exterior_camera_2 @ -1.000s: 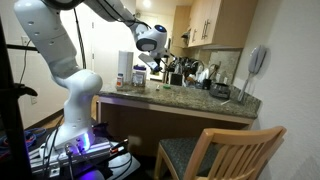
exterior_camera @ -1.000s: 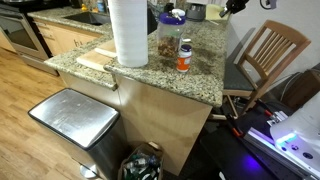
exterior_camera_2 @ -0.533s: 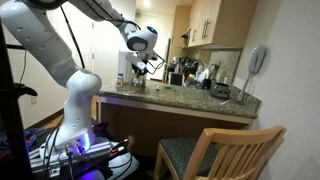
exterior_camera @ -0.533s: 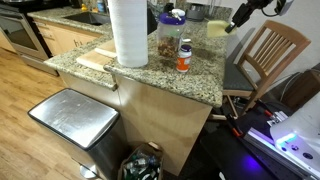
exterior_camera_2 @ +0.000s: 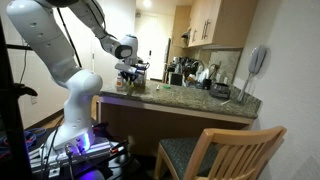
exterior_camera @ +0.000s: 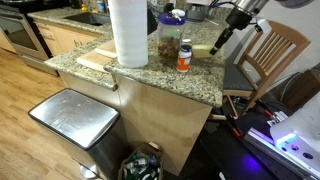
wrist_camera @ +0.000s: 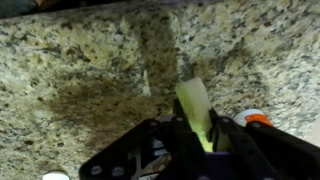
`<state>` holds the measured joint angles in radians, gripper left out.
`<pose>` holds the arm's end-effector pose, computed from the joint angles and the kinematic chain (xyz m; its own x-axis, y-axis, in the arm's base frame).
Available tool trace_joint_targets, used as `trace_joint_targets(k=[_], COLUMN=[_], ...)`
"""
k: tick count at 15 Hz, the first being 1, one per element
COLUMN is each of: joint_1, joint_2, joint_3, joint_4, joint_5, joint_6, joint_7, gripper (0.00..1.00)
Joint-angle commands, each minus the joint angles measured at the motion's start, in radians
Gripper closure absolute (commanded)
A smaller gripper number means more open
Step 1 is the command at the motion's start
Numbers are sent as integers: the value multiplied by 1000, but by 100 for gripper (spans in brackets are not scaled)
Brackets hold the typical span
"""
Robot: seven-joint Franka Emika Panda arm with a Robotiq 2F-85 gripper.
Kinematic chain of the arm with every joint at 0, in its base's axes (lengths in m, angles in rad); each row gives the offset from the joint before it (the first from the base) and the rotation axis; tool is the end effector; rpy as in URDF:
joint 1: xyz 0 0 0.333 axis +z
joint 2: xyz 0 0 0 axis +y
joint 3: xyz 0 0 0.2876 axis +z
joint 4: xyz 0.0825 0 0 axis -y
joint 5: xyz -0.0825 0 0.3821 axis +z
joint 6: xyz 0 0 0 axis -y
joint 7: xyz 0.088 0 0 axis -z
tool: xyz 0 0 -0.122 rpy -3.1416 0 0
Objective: Move the bottle, sticky note, and spoon to the left side of the counter
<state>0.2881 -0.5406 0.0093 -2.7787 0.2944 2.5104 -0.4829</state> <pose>0.3744 0.1146 0.3566 0.8079 0.4957 0.3187 0.5453 -0.8339 -0.0851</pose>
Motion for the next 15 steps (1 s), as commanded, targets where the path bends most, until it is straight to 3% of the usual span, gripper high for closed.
trace_joint_targets(k=[1,6,12,14,15], joint_1=[-8,25,131,140,144], joint_2=[98,167,188,196,201], joint_3=[54,26,-65,-71,-77], joint_4=[4,41,58,63,68], joint_5=[-111,-158,-30,-7,7], joint_6=[153,135,104,85,70], joint_7=[68,67,-65,-89,-101], gripper=[95,95,95,61,53])
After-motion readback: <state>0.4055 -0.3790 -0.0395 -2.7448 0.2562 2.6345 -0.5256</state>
